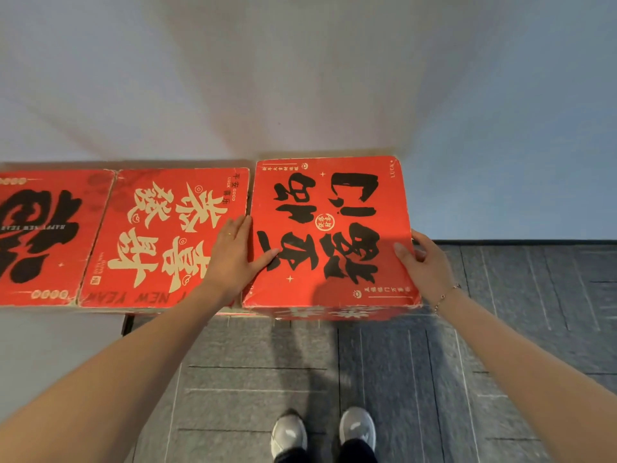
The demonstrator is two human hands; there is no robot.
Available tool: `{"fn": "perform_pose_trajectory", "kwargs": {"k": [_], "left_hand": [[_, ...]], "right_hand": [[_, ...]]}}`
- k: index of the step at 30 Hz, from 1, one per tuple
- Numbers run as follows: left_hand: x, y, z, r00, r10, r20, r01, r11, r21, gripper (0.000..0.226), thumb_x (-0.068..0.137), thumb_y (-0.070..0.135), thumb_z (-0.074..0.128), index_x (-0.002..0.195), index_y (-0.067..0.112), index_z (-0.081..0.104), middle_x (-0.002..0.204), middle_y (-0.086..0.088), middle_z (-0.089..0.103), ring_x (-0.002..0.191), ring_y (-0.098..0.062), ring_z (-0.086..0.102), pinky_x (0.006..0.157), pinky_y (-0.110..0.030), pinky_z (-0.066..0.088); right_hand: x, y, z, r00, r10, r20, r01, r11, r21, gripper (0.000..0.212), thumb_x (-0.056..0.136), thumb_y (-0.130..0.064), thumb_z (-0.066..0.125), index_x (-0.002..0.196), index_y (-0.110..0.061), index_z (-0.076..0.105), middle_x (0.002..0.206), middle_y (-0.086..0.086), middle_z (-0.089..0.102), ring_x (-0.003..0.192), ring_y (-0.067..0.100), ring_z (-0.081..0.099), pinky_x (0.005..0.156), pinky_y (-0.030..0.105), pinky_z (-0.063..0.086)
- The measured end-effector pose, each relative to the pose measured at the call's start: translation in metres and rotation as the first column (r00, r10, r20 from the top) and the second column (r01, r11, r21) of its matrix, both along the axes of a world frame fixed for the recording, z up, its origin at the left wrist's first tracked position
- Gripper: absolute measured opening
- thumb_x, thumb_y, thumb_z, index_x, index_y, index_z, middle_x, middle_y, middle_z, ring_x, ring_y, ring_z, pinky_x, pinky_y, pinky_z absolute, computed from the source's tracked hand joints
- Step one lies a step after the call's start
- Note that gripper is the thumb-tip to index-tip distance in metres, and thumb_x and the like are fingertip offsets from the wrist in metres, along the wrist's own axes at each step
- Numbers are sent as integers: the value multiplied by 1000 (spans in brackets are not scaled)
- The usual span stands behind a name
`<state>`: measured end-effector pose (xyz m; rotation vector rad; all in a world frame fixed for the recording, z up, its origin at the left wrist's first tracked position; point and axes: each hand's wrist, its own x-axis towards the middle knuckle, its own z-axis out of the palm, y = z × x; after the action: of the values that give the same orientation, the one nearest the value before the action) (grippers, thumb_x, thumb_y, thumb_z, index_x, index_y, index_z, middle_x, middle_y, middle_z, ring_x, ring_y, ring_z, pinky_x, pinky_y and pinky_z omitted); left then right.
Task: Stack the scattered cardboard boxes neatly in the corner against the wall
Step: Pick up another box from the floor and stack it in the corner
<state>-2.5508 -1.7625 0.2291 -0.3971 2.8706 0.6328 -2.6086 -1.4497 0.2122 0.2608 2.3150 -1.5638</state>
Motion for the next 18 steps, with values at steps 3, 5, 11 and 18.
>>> {"fn": "perform_pose_trajectory", "kwargs": {"k": [3, 5, 11, 18], "left_hand": [[-4, -2, -14, 1000, -12, -18, 12, 1000, -16, 90, 84, 57, 57, 150, 7, 20, 157, -10, 20, 146, -27, 10, 119, -41, 14], [-6, 0, -21, 999, -40, -26, 39, 999, -36, 90, 85, 56, 56, 150, 6, 19, 158, -10, 18, 147, -26, 8, 120, -39, 11], [-5, -3, -35, 998, -39, -41, 38, 998, -42, 90, 85, 56, 55, 150, 6, 19, 158, -10, 17, 147, -25, 9, 120, -40, 13], [-3, -10, -37, 997, -29, -70, 28, 999, -28, 87, 87, 53, 55, 151, 8, 16, 159, -6, 12, 147, -23, 7, 120, -38, 12]], "right_hand": [[-5, -3, -14, 1000, -10, -1, 10, 1000, 5, 42, 91, -30, 58, 130, -19, 48, 103, 9, 65, 81, 14, 64, 55, 6, 50], [-8, -4, -20, 1000, -9, -7, 9, 1000, 13, 43, 91, -29, 58, 131, -17, 47, 103, 10, 64, 79, 12, 63, 53, 5, 49], [-12, -7, -30, 1000, -4, -12, 5, 1000, 14, 44, 92, -27, 57, 133, -16, 46, 98, 6, 63, 61, -5, 62, 49, 4, 45], [-15, -11, -39, 1000, 28, 6, -28, 999, -23, 49, 91, -32, 57, 136, -18, 43, 107, 8, 63, 81, 7, 62, 56, 7, 51]]}}
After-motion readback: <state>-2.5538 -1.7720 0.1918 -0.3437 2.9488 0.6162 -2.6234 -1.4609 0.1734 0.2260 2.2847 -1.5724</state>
